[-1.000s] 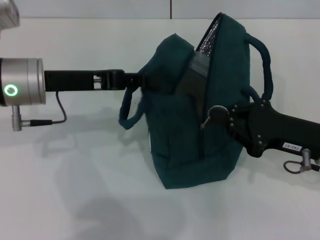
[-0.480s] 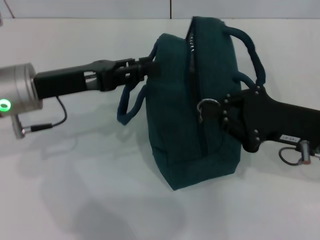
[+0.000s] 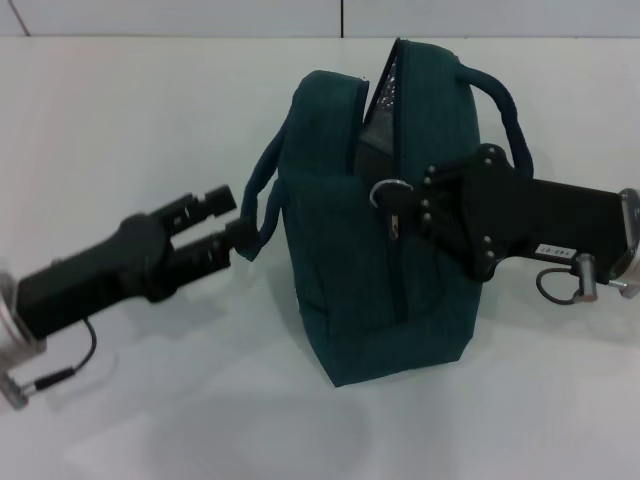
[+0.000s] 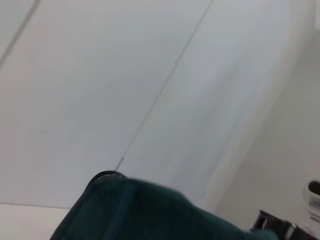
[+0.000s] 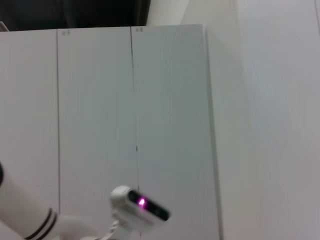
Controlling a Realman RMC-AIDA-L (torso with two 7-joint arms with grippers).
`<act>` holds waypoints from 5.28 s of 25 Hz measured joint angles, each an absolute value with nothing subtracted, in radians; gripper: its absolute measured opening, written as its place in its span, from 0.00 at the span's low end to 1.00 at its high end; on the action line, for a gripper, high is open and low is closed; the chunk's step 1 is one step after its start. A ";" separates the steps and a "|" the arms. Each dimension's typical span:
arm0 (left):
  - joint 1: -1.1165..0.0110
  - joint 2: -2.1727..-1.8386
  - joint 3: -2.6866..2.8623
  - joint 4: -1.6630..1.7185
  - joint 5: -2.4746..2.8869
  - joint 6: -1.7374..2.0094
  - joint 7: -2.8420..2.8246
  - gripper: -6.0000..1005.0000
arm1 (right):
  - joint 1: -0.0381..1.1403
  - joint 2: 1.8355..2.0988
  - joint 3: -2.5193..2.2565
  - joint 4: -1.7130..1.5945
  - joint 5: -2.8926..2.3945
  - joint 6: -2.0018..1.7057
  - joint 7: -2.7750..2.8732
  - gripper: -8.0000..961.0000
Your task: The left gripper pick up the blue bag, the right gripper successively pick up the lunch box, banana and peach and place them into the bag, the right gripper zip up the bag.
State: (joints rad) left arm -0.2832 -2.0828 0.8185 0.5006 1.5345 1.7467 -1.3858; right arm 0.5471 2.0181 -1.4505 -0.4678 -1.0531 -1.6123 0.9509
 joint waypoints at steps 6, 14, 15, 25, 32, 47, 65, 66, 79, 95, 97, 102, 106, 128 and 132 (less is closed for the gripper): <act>-0.267 -2.089 0.843 0.372 1.537 1.765 -1.251 0.77 | 0.575 2.028 -1.449 -0.474 -1.016 -1.588 0.918 0.03; -0.331 -2.098 0.863 0.242 1.529 1.729 -1.142 0.76 | 0.609 2.028 -1.462 -0.466 -0.955 -1.585 0.910 0.03; -0.343 -2.098 0.864 0.226 1.529 1.724 -1.130 0.75 | 0.610 2.028 -1.465 -0.466 -0.956 -1.584 0.910 0.03; -0.428 -2.102 0.860 0.129 1.498 1.624 -1.103 0.71 | 0.612 2.028 -1.479 -0.466 -0.954 -1.571 0.910 0.03; -0.456 -2.103 0.860 0.106 1.496 1.582 -1.097 0.68 | 0.610 2.028 -1.478 -0.466 -0.954 -1.559 0.902 0.03; -0.457 -2.103 0.864 0.100 1.502 1.537 -1.009 0.43 | 0.603 2.028 -1.482 -0.439 -0.855 -1.497 0.904 0.03; -0.450 -2.102 0.887 0.099 1.450 1.562 -0.984 0.10 | 0.608 2.028 -1.545 -0.394 -0.761 -1.433 0.903 0.03; -0.454 -2.104 0.886 0.099 1.450 1.565 -0.984 0.07 | 0.607 2.028 -1.546 -0.394 -0.761 -1.433 0.904 0.03; -0.491 -2.094 0.947 0.078 1.434 1.663 -0.994 0.49 | 0.599 2.028 -1.539 -0.393 -0.761 -1.459 0.903 0.03; -0.518 -2.107 0.946 -0.009 1.416 1.618 -0.938 0.70 | 0.593 2.028 -1.546 -0.391 -0.766 -1.512 0.906 0.03; -0.518 -2.108 0.946 -0.020 1.398 1.613 -0.927 0.72 | 0.590 2.028 -1.546 -0.391 -0.766 -1.515 0.907 0.03; -0.513 -2.108 0.946 -0.027 1.372 1.612 -0.925 0.72 | 0.587 2.028 -1.549 -0.391 -0.767 -1.526 0.909 0.03; -0.513 -2.108 0.946 -0.033 1.366 1.609 -0.924 0.68 | 0.586 2.028 -1.568 -0.391 -0.763 -1.529 0.909 0.03; -0.512 -2.108 0.951 -0.044 1.361 1.605 -0.858 0.09 | 0.563 2.028 -1.571 -0.392 -0.748 -1.528 0.934 0.03; -0.512 -2.108 0.952 -0.044 1.365 1.606 -0.846 0.08 | 0.563 2.028 -1.569 -0.391 -0.719 -1.524 0.934 0.03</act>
